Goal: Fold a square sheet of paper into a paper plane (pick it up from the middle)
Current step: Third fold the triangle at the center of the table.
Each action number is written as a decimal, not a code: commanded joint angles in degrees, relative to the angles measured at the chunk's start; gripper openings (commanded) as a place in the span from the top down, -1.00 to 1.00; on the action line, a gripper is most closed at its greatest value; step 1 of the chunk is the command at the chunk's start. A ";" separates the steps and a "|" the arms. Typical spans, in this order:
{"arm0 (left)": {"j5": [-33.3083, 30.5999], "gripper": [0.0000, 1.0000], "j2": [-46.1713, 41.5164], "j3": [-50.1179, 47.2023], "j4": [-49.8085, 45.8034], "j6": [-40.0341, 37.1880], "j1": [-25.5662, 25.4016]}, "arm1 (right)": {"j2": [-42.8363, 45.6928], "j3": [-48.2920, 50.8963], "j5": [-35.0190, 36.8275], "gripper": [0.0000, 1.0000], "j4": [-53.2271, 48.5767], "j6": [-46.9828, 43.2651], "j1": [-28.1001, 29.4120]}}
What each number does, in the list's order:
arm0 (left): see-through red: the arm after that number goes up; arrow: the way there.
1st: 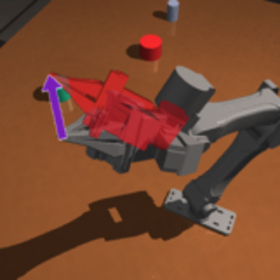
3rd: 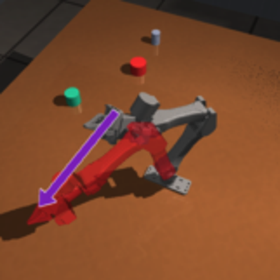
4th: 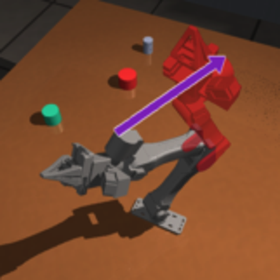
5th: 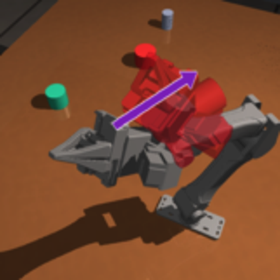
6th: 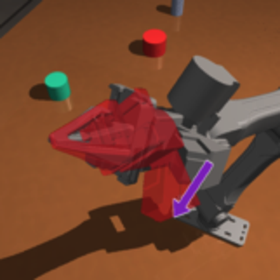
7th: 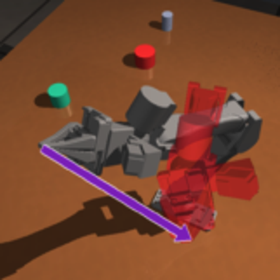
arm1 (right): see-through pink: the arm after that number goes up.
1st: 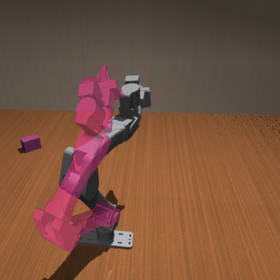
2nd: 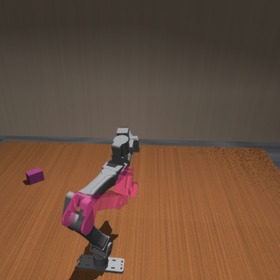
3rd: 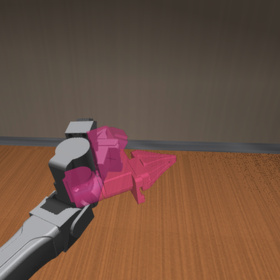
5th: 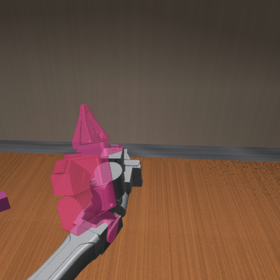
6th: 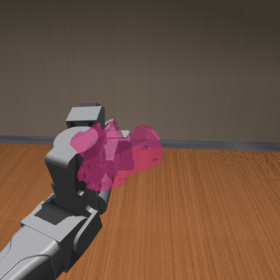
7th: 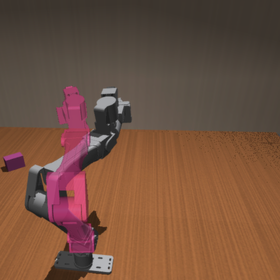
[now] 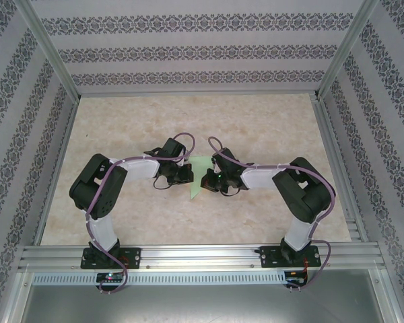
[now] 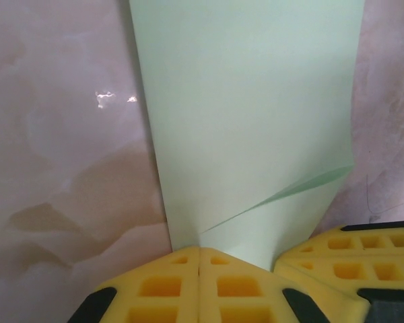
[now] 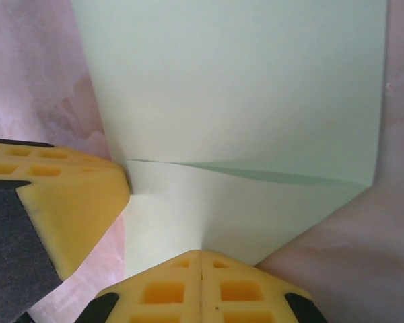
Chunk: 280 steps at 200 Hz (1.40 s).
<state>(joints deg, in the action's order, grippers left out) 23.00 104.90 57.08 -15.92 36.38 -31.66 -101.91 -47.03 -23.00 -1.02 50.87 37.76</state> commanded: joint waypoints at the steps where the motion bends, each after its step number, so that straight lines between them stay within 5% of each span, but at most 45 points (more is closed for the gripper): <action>1: -1.75 0.81 -3.21 0.34 0.09 -0.51 -0.33 | -1.26 -0.62 0.32 0.90 0.20 1.08 0.12; 65: 0.94 0.69 -13.80 -9.14 7.61 4.74 -2.85 | 0.13 -0.08 2.10 0.90 -0.12 4.05 0.27; 106: 3.32 0.80 -11.49 -11.94 10.99 7.67 -5.75 | 0.13 0.04 2.39 0.90 -0.77 5.14 0.11; 280: -3.53 1.00 -7.74 -16.03 7.57 8.51 -6.14 | 0.61 1.85 3.19 0.95 5.32 6.77 3.73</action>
<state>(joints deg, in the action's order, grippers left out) 23.75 96.66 43.53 -6.22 44.05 -37.28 -100.77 -46.24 -21.39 1.89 55.70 41.39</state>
